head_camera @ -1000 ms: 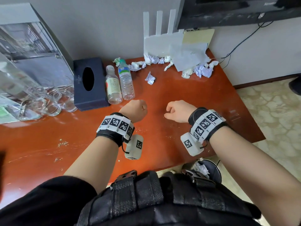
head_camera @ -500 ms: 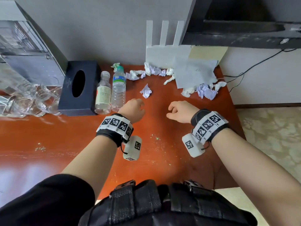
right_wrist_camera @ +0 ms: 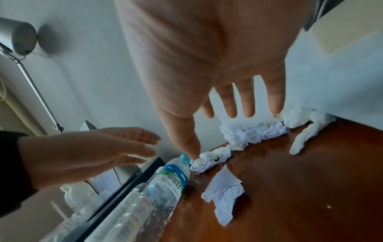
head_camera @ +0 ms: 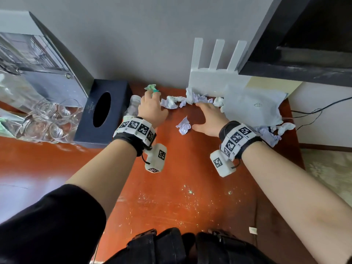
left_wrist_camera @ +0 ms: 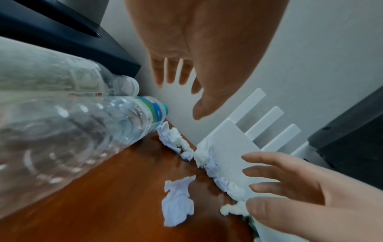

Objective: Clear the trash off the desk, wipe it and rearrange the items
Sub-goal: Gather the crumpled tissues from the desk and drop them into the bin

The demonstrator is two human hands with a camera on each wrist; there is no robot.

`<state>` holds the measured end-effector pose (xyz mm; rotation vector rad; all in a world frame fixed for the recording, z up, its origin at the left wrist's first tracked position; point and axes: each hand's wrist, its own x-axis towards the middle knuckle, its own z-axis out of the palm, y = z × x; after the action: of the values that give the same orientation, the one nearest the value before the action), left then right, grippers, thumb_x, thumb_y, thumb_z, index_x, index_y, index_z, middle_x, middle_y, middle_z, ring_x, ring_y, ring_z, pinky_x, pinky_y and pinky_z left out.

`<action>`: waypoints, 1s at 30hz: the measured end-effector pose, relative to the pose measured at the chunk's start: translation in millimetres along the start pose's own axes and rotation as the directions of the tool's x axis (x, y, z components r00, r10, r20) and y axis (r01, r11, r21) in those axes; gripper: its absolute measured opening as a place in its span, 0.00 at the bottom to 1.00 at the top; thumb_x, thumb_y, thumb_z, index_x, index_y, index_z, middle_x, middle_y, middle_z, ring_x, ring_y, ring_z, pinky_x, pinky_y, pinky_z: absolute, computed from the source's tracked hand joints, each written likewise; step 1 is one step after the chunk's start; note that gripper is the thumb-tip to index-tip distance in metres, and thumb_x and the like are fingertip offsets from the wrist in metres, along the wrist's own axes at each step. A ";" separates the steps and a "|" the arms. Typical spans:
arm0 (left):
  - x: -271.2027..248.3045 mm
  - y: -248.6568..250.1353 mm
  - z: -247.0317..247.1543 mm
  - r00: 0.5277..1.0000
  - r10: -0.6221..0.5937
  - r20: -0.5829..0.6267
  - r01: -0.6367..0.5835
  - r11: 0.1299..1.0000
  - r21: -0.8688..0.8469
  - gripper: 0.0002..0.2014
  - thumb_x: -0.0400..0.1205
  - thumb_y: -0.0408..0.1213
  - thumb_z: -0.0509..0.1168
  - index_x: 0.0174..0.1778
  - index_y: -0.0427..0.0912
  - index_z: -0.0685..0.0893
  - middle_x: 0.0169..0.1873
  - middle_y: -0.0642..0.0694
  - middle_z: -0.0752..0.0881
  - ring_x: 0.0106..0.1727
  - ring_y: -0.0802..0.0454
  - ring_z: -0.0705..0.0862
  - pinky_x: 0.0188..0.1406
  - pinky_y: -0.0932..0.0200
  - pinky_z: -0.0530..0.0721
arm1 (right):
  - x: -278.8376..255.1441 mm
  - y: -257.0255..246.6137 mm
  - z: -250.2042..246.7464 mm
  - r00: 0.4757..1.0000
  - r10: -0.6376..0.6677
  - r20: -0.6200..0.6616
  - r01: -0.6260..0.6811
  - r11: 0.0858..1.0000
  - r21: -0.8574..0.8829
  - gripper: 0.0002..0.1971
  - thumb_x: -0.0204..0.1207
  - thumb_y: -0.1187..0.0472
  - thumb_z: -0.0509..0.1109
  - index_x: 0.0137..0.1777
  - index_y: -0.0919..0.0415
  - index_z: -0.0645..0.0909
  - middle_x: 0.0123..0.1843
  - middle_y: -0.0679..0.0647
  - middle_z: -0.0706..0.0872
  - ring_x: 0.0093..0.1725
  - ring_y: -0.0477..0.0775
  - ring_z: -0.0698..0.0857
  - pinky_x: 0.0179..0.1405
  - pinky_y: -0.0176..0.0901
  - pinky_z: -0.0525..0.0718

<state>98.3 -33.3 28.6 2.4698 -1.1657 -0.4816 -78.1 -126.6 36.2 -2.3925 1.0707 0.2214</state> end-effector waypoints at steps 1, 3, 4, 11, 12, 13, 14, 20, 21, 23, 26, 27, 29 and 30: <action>10.5 -0.8 0.1 1.000 -0.001 -0.027 0.001 1.000 0.001 0.28 0.77 0.35 0.65 0.74 0.37 0.69 0.75 0.38 0.65 0.75 0.38 0.65 0.72 0.46 0.68 | 9.1 0.2 0.0 1.000 -0.009 -0.013 0.009 1.000 -0.019 0.39 0.73 0.47 0.72 0.81 0.52 0.58 0.81 0.55 0.62 0.79 0.60 0.63 0.72 0.56 0.68; 30.8 -1.8 -1.6 0.999 -0.028 -0.040 0.028 1.000 -0.009 0.29 0.78 0.37 0.65 0.76 0.39 0.68 0.78 0.38 0.62 0.78 0.37 0.61 0.74 0.47 0.64 | 27.6 1.4 2.0 0.999 -0.010 -0.033 0.008 0.999 -0.053 0.41 0.72 0.45 0.72 0.81 0.52 0.57 0.82 0.55 0.60 0.79 0.61 0.62 0.72 0.56 0.68; 40.5 -3.0 -2.5 0.998 -0.053 -0.024 0.052 0.998 -0.016 0.30 0.79 0.38 0.65 0.78 0.40 0.66 0.79 0.39 0.60 0.79 0.38 0.59 0.75 0.47 0.62 | 36.4 2.0 3.0 0.999 -0.004 -0.038 0.001 0.998 -0.067 0.42 0.72 0.44 0.72 0.82 0.52 0.55 0.82 0.55 0.58 0.80 0.61 0.60 0.73 0.56 0.67; 97.7 -19.2 -0.3 0.989 -0.129 0.073 0.132 0.990 -0.039 0.24 0.83 0.38 0.57 0.78 0.46 0.67 0.81 0.43 0.56 0.79 0.37 0.57 0.75 0.47 0.61 | 86.7 2.6 9.1 0.999 0.042 0.007 -0.041 0.995 -0.088 0.45 0.70 0.43 0.71 0.82 0.40 0.49 0.85 0.55 0.47 0.83 0.63 0.50 0.77 0.62 0.62; 104.4 -22.3 0.4 0.989 -0.130 0.073 0.133 0.990 -0.037 0.23 0.84 0.37 0.56 0.78 0.47 0.68 0.81 0.43 0.57 0.78 0.36 0.59 0.75 0.48 0.62 | 92.5 1.6 10.5 0.999 0.042 0.017 -0.041 0.996 -0.083 0.45 0.70 0.43 0.71 0.82 0.39 0.49 0.85 0.54 0.47 0.83 0.63 0.51 0.76 0.62 0.64; 110.9 -25.3 0.6 0.989 -0.129 0.079 0.131 0.991 -0.029 0.23 0.84 0.35 0.55 0.77 0.47 0.68 0.81 0.43 0.57 0.78 0.35 0.60 0.74 0.49 0.62 | 97.8 0.5 11.4 0.999 0.038 0.024 -0.035 0.996 -0.084 0.44 0.70 0.43 0.71 0.82 0.38 0.49 0.85 0.54 0.47 0.82 0.64 0.52 0.75 0.62 0.66; 116.5 -28.9 0.6 0.988 -0.123 0.098 0.125 0.992 -0.010 0.23 0.84 0.32 0.54 0.77 0.47 0.68 0.81 0.43 0.57 0.77 0.34 0.60 0.74 0.49 0.62 | 102.5 -1.0 12.4 0.999 0.031 0.030 -0.029 0.995 -0.092 0.44 0.70 0.43 0.71 0.82 0.38 0.49 0.85 0.54 0.48 0.82 0.64 0.54 0.74 0.62 0.67; 139.2 -41.1 -1.8 0.946 -0.066 0.317 -0.008 0.974 0.227 0.34 0.80 0.26 0.57 0.82 0.52 0.58 0.82 0.46 0.52 0.81 0.36 0.53 0.75 0.48 0.63 | 118.8 -4.9 19.8 0.998 0.019 0.051 -0.009 0.981 -0.196 0.42 0.71 0.42 0.69 0.81 0.38 0.50 0.81 0.54 0.56 0.78 0.63 0.61 0.67 0.60 0.71; 142.5 -44.0 -0.3 0.932 -0.053 0.359 -0.045 0.965 0.259 0.34 0.81 0.27 0.59 0.82 0.53 0.57 0.83 0.46 0.51 0.82 0.36 0.52 0.77 0.47 0.62 | 119.8 -5.0 21.2 0.998 0.026 0.063 -0.013 0.979 -0.204 0.42 0.71 0.42 0.69 0.81 0.38 0.50 0.81 0.54 0.56 0.78 0.63 0.61 0.67 0.60 0.71; 147.8 -49.2 2.3 0.906 -0.027 0.422 -0.113 0.946 0.303 0.34 0.82 0.29 0.60 0.82 0.55 0.57 0.83 0.46 0.51 0.82 0.37 0.51 0.79 0.46 0.59 | 121.2 -6.2 24.2 0.996 0.038 0.084 -0.018 0.975 -0.223 0.42 0.72 0.42 0.68 0.82 0.38 0.49 0.81 0.54 0.56 0.78 0.62 0.60 0.69 0.63 0.68; 149.0 -50.4 3.6 0.869 -0.010 0.495 -0.202 0.906 0.373 0.32 0.83 0.28 0.59 0.82 0.52 0.59 0.83 0.47 0.52 0.83 0.43 0.51 0.80 0.50 0.55 | 121.6 -8.6 27.5 0.994 0.046 0.096 -0.019 0.963 -0.269 0.41 0.73 0.44 0.68 0.82 0.40 0.49 0.80 0.55 0.58 0.78 0.62 0.61 0.73 0.67 0.62; 148.0 -50.1 3.4 0.869 -0.015 0.494 -0.205 0.899 0.388 0.32 0.83 0.27 0.58 0.82 0.52 0.59 0.83 0.47 0.52 0.82 0.42 0.53 0.78 0.51 0.57 | 121.4 -9.3 28.3 0.994 0.050 0.097 -0.021 0.960 -0.278 0.40 0.74 0.45 0.67 0.82 0.41 0.50 0.80 0.55 0.59 0.77 0.62 0.62 0.73 0.67 0.61; 146.1 -51.3 4.1 0.887 -0.022 0.460 -0.177 0.906 0.384 0.31 0.82 0.27 0.59 0.81 0.53 0.62 0.82 0.47 0.56 0.80 0.39 0.59 0.74 0.50 0.65 | 121.2 -10.0 30.2 0.995 0.054 0.089 -0.025 0.955 -0.296 0.37 0.75 0.48 0.67 0.81 0.45 0.53 0.78 0.56 0.61 0.75 0.62 0.65 0.72 0.67 0.60; 145.6 -52.7 4.9 0.899 -0.015 0.438 -0.167 0.912 0.375 0.30 0.82 0.28 0.60 0.79 0.53 0.65 0.80 0.47 0.59 0.78 0.39 0.61 0.72 0.50 0.67 | 121.4 -10.3 31.3 0.995 0.056 0.079 -0.029 0.952 -0.304 0.36 0.76 0.49 0.67 0.81 0.47 0.55 0.78 0.56 0.62 0.75 0.62 0.66 0.72 0.67 0.60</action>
<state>218.3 -117.5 -21.5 2.7269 -1.6821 -0.8801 13.3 -184.0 -28.4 -2.6012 1.1164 0.5348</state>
